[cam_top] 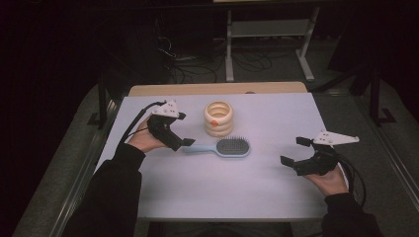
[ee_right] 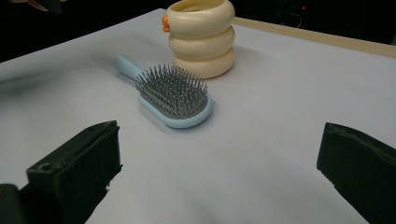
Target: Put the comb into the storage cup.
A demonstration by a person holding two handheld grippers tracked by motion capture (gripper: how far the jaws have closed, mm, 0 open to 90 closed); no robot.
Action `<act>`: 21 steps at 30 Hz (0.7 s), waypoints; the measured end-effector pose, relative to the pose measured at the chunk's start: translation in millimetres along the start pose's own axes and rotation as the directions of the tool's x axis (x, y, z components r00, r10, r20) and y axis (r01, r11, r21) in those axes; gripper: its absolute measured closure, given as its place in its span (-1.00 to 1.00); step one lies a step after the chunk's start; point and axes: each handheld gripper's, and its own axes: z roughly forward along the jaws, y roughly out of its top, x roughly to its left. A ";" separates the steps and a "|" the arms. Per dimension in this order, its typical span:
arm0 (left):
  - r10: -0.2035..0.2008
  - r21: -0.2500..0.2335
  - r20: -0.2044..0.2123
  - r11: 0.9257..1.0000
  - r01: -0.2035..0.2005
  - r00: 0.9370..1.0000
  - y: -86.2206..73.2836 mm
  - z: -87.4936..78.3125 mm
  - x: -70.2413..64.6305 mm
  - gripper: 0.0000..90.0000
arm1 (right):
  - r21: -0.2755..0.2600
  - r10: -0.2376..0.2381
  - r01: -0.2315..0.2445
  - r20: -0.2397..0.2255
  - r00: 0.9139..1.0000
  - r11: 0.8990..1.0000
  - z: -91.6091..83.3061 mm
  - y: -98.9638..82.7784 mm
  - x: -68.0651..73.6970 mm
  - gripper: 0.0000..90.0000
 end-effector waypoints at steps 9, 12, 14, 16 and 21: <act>0.035 0.022 0.044 0.999 -0.036 0.998 4.6 15.8 0.7 -1.00 | 0.002 -0.001 0.001 -0.004 1.000 1.000 0.4 -0.1 0.2 -1.00; 0.037 0.033 0.055 0.999 -0.039 0.998 6.0 19.0 1.6 -1.00 | 0.005 0.001 -0.001 -0.005 1.000 1.000 0.7 -0.1 0.1 -1.00; 0.034 0.035 0.060 0.999 -0.037 0.998 6.6 20.9 2.3 -1.00 | 0.005 0.000 0.000 -0.006 1.000 1.000 0.8 -0.2 0.2 -1.00; 0.040 0.038 0.064 0.998 -0.043 0.997 6.8 22.7 2.9 -1.00 | 0.006 -0.001 0.001 -0.006 1.000 1.000 0.8 -0.2 0.3 -1.00; 0.053 0.056 0.083 0.997 -0.058 0.995 5.4 26.7 2.3 -1.00 | 0.004 -0.003 0.003 -0.008 1.000 1.000 0.7 -0.1 0.4 -1.00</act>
